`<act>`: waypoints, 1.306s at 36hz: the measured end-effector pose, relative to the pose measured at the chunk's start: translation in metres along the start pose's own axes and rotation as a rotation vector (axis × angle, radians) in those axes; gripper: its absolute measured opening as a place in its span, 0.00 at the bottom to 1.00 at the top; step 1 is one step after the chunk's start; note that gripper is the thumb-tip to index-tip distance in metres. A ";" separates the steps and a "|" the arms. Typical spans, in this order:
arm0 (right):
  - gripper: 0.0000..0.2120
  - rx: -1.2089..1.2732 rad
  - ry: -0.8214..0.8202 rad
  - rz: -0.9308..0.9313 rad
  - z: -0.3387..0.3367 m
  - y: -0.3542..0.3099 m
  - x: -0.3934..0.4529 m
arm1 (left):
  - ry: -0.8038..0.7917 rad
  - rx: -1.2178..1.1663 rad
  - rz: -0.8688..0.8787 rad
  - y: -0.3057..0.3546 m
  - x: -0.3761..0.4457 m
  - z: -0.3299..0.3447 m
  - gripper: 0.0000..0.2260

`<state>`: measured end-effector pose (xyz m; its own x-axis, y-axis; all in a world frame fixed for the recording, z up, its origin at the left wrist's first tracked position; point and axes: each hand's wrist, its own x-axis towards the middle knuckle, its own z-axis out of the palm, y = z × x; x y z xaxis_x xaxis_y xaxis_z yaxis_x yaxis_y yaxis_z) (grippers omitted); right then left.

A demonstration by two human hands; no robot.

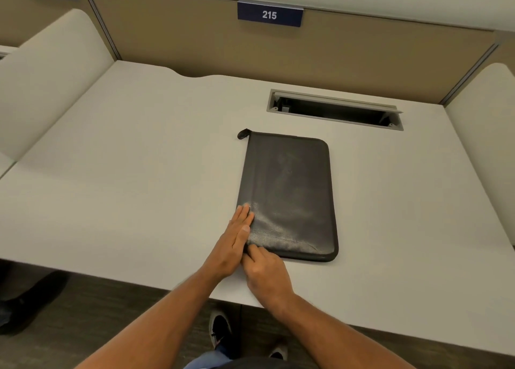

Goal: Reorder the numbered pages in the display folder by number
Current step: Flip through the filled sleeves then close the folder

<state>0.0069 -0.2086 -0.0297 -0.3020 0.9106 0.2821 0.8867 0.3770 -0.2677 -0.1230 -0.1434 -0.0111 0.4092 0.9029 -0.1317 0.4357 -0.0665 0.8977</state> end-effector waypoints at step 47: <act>0.36 -0.122 -0.098 0.564 -0.021 0.140 0.038 | 0.126 0.861 0.039 0.008 0.093 0.021 0.33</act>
<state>0.1270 -0.1250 -0.0370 0.2022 0.9786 0.0389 0.9521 -0.1871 -0.2418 -0.0646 -0.0688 -0.0250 0.3669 0.9302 -0.0147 0.8988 -0.3503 0.2634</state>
